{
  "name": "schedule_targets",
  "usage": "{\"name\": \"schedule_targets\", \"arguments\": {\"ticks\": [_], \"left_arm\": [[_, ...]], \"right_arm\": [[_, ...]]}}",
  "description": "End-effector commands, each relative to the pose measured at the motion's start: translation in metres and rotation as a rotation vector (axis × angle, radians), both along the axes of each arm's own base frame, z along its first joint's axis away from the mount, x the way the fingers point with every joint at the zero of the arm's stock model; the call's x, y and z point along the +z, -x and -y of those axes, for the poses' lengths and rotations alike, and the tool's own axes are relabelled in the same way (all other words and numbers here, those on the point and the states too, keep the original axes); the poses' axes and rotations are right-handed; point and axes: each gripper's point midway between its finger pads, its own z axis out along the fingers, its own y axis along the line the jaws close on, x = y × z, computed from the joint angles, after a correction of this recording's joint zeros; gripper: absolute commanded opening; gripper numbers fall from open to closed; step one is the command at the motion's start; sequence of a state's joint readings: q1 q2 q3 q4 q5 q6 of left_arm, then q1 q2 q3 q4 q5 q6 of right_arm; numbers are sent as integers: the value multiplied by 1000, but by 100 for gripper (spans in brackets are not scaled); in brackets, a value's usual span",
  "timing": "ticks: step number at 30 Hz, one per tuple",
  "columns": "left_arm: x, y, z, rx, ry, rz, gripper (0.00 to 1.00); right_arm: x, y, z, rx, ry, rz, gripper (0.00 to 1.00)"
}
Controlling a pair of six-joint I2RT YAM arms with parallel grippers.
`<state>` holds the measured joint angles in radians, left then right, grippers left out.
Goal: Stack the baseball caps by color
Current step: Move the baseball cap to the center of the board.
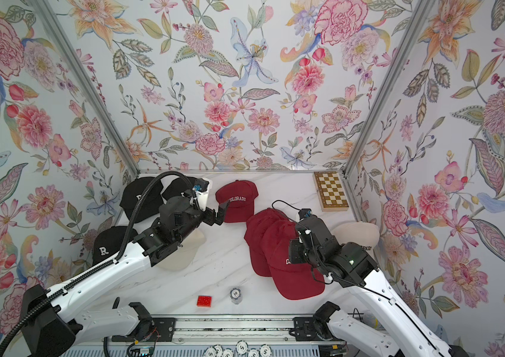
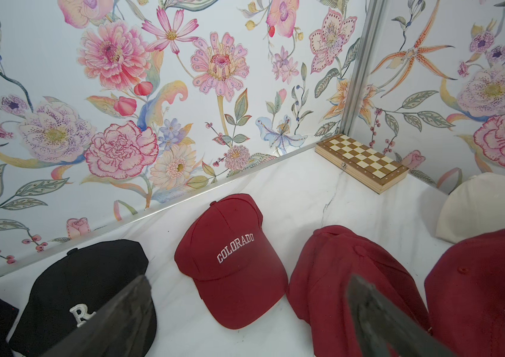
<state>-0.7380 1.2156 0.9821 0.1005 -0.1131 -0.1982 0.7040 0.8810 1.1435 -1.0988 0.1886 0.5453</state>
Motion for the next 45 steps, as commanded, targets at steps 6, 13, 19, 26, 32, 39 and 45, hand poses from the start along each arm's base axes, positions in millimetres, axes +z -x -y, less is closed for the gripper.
{"name": "schedule_targets", "arguments": {"ticks": [6,13,19,26,32,39,45], "left_arm": [[-2,9,1,-31,37,0,100],[-11,14,-11,1,44,-8,100],[-10,14,-16,24,46,-3,100],[-13,13,-19,41,40,-4,100],[-14,13,-21,51,34,-2,100],[-15,15,-27,62,23,-3,100],[-17,18,-30,66,19,-6,100]], "right_arm": [[-1,2,-9,-40,47,-98,1],[-13,-18,-21,-36,84,-157,2],[-9,-36,-41,7,54,-165,3],[-14,-50,-57,48,56,-198,4],[-39,-61,-62,41,76,-256,4],[-57,-84,-63,15,85,-279,5],[-64,-98,-69,28,96,-252,6]]}}
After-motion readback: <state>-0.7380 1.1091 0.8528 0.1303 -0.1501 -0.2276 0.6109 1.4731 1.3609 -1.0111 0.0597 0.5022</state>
